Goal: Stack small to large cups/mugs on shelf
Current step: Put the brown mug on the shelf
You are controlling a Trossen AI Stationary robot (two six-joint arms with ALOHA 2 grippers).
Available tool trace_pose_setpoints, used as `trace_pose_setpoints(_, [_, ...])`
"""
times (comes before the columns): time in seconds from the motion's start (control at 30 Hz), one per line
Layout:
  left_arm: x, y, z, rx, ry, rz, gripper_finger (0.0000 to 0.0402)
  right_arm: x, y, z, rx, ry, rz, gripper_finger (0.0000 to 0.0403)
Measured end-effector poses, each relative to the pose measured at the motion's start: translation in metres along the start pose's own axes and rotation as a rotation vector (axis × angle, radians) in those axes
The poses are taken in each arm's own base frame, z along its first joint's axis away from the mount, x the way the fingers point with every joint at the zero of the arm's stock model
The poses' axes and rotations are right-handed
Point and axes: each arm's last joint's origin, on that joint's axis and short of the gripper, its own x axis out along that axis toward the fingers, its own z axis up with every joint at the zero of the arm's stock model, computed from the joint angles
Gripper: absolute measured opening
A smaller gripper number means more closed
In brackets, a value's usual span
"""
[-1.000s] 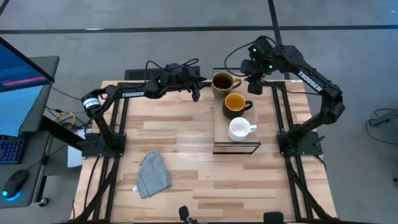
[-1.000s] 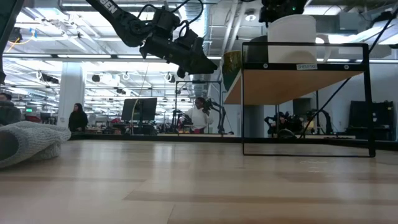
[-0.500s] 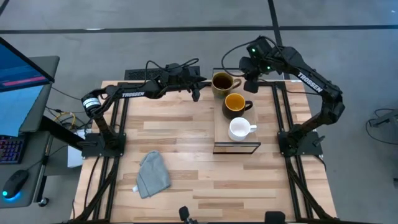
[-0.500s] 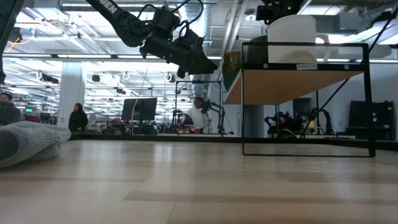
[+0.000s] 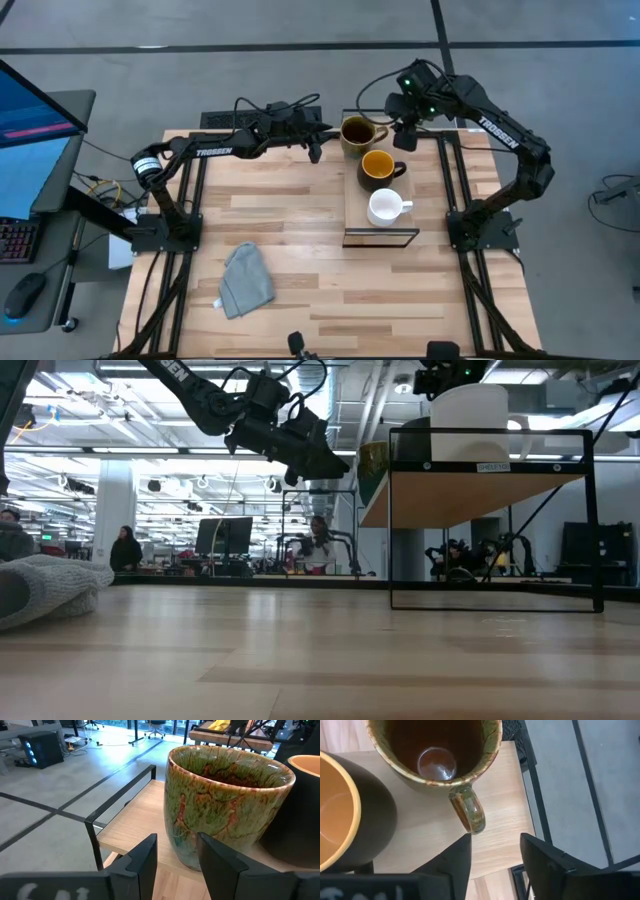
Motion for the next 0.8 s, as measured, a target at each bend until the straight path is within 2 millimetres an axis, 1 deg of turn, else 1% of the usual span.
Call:
trace_pose_setpoints(0.13, [0.0,0.0,0.0,0.0,0.0,0.0,0.0128,0.0,0.002,0.002,0.02,-0.006,0.001,0.0204])
trace_pose_setpoints(0.3, [0.0,0.0,0.0,0.0,0.0,-0.007,0.0128,0.001,0.002,0.003,-0.007,-0.014,0.004,0.0207])
trace_pose_setpoints(0.43, [0.0,-0.001,0.0,0.0,0.0,-0.031,0.0128,0.001,-0.005,0.002,0.008,-0.042,-0.008,0.0198])
trace_pose_setpoints(0.6, [0.0,-0.001,0.0,-0.013,0.0,-0.033,0.0128,0.001,-0.018,-0.007,0.063,-0.076,0.019,0.0182])
trace_pose_setpoints(0.67, [0.0,-0.001,0.0,-0.019,0.0,-0.033,0.0128,0.001,-0.019,-0.007,0.064,-0.08,0.026,0.0176])
trace_pose_setpoints(0.8, [0.0,-0.001,-0.001,-0.026,0.013,-0.035,0.0128,0.001,-0.014,-0.004,0.041,-0.089,0.043,0.0169])
